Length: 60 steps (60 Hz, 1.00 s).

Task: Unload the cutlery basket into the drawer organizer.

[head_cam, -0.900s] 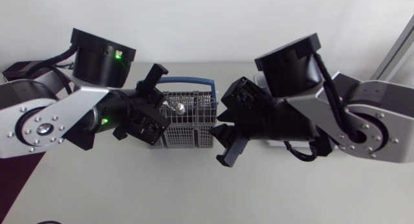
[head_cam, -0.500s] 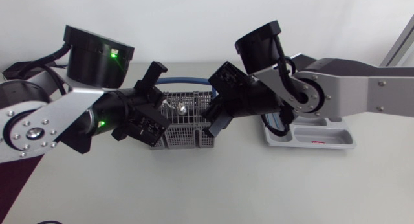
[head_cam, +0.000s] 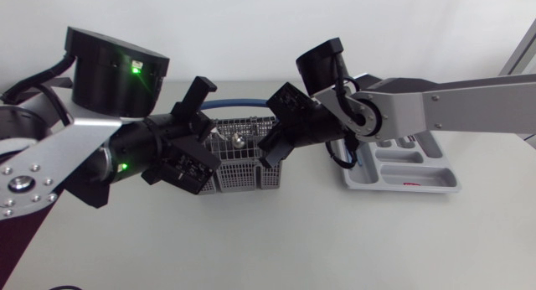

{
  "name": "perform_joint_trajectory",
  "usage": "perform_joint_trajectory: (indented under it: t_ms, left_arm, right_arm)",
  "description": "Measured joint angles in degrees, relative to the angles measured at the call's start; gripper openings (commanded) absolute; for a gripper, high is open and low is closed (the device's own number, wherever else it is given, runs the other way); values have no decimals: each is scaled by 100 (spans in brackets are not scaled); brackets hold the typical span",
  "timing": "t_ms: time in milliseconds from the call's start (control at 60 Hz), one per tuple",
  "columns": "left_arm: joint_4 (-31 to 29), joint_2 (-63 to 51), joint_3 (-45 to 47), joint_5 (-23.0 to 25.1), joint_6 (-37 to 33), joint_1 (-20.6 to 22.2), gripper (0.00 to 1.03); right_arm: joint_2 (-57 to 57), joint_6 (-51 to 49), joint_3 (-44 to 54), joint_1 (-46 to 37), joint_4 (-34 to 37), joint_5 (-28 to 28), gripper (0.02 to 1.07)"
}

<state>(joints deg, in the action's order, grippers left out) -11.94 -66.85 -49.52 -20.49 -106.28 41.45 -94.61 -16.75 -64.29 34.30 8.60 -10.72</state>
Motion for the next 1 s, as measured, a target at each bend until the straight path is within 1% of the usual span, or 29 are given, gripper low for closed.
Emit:
perform_joint_trajectory:
  t_ms: [167,567,717,783,817,850,883,950,1000]
  left_arm:
    - [28,83,87,-85,2,140,3]
    - [81,461,109,-236,-31,153,3]
    - [-385,586,57,-289,-15,315,3]
    - [-789,597,-122,-321,249,448,3]
    - [-1080,597,-297,-341,492,542,3]
    - [-1228,597,-431,-345,678,610,3]
    - [-1471,597,-748,-348,1132,750,3]
    - [-1738,588,-1075,-341,1670,859,3]
    - [-2006,496,-1434,-328,2295,949,3]
  right_arm:
    - [-118,0,-83,-79,-13,-90,53]
    - [-229,0,-140,-105,-26,-107,53]
    - [-125,0,-92,-103,-20,-105,53]
    - [162,-2,109,-70,-11,-28,59]
    - [404,-4,262,-57,-2,26,62]
    - [557,-4,345,-39,4,39,65]
    - [1060,-48,590,15,-4,90,66]
    - [1506,-111,800,96,-9,210,66]
    - [1910,-190,1045,186,-79,358,66]
